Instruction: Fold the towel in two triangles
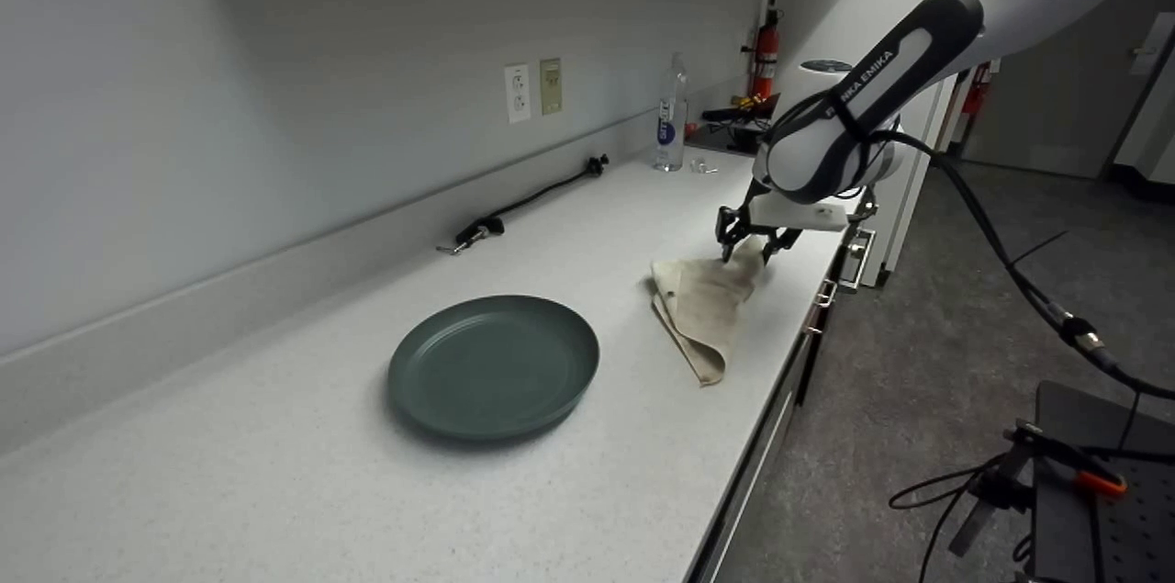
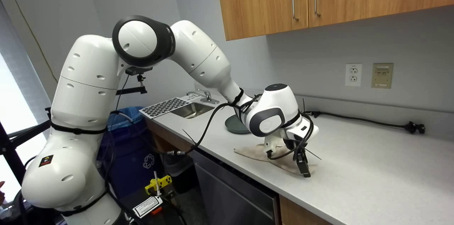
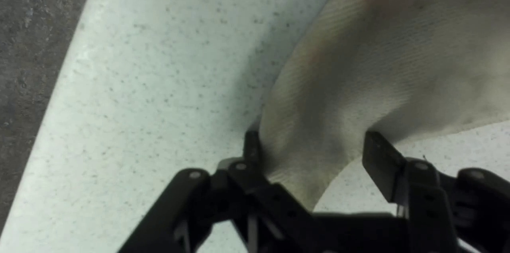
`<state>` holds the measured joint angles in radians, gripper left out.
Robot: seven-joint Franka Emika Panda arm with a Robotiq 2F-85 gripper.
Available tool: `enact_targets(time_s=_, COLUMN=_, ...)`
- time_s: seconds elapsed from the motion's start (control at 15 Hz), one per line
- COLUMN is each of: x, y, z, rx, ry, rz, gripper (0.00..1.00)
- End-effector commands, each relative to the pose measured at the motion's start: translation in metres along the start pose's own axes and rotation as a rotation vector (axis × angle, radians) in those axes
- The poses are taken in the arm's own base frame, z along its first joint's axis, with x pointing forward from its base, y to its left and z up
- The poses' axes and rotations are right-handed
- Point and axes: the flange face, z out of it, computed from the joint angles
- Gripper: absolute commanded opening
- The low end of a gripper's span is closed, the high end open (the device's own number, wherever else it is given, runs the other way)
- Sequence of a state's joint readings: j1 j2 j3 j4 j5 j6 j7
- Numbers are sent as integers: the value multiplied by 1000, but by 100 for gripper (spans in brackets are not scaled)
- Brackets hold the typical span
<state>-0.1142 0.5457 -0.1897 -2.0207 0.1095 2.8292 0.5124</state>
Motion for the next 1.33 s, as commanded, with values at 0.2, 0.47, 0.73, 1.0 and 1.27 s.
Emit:
enact_targets(time_s=0.2, x=10, y=-6, z=2, rx=21, ry=14, rz=-22, gripper=16)
enact_targets(time_s=0.47, x=7, y=-7, z=-10, rx=39, ry=58, rz=-49, gripper=0)
enact_targets(time_s=0.73, x=0, y=-10, z=-32, rx=88, ry=168, rz=-133, gripper=1)
enact_targets(time_s=1.0, x=-21, y=-13, z=-48, rx=133, ry=245, rz=-256, gripper=1)
enact_targets(time_s=1.27, x=-51, y=-12, z=-59, rx=156, ry=254, rz=-376, gripper=1)
